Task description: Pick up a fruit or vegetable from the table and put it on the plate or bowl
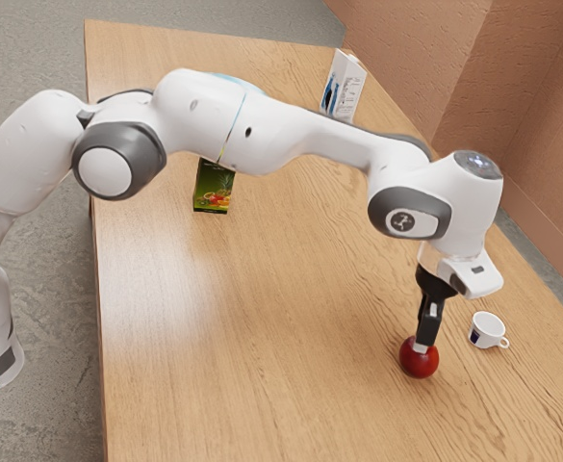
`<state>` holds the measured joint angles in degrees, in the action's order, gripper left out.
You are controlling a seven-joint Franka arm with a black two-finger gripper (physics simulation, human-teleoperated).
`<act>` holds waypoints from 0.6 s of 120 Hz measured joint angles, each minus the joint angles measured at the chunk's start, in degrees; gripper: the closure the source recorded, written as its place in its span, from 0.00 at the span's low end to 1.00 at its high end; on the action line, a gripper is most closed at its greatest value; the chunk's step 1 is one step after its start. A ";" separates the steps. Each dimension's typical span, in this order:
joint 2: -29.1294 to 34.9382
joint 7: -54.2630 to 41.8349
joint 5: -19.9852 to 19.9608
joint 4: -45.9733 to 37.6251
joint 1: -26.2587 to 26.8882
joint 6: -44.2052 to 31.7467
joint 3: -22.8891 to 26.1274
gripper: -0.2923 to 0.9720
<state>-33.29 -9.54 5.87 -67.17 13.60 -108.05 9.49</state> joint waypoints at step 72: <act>-4.32 -1.37 -0.22 0.25 1.49 -1.51 0.00 0.23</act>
<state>-37.61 -10.91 5.65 -66.92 15.09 -109.56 9.49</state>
